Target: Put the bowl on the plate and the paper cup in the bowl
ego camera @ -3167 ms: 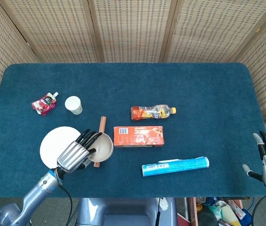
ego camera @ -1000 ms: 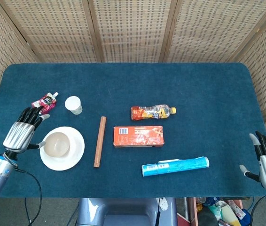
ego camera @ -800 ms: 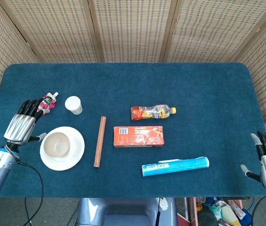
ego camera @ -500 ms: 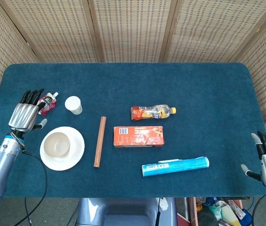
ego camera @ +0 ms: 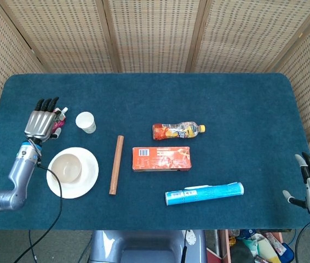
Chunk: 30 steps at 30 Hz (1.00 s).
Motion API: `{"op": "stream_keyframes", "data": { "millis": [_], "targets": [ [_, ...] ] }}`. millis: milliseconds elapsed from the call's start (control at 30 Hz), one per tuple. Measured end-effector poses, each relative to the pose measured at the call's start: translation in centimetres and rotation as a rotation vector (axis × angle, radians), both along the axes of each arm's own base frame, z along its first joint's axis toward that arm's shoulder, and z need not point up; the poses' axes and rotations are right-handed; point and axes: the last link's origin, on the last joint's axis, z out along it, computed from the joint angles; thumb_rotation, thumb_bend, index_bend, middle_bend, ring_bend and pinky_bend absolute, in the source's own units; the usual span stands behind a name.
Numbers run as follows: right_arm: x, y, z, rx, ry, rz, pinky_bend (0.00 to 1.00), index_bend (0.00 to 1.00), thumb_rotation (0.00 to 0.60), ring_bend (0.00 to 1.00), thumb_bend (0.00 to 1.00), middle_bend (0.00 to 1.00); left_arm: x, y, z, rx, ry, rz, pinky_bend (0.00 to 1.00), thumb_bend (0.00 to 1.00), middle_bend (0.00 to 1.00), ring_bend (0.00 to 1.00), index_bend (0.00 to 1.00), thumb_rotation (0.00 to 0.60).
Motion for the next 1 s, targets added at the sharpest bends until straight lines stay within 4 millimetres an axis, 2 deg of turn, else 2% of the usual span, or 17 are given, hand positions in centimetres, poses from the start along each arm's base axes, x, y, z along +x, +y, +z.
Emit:
{"op": "stream_keyframes", "data": {
  "millis": [233, 767, 1000],
  "targets": [
    [-0.2, 0.0, 0.1, -0.001, -0.006, -0.004, 0.0, 0.0, 0.6, 0.0, 0.18, 0.0, 0.7, 0.6, -2.1, -0.032, 0.006, -0.008, 0.0, 0.36, 0.0, 0.0, 0.42, 0.6],
    [-0.7, -0.1, 0.3, -0.002, -0.027, -0.018, 0.0, 0.0, 0.6, 0.0, 0.18, 0.0, 2.3, 1.8, -3.7, -0.042, 0.009, -0.031, 0.0, 0.36, 0.0, 0.0, 0.42, 0.6],
    [-1.1, -0.2, 0.5, -0.007, -0.039, -0.028, 0.0, 0.0, 0.6, 0.0, 0.18, 0.0, 3.2, 2.2, -5.4, -0.073, 0.026, -0.042, 0.0, 0.37, 0.0, 0.0, 0.42, 0.6]
  ]
}}
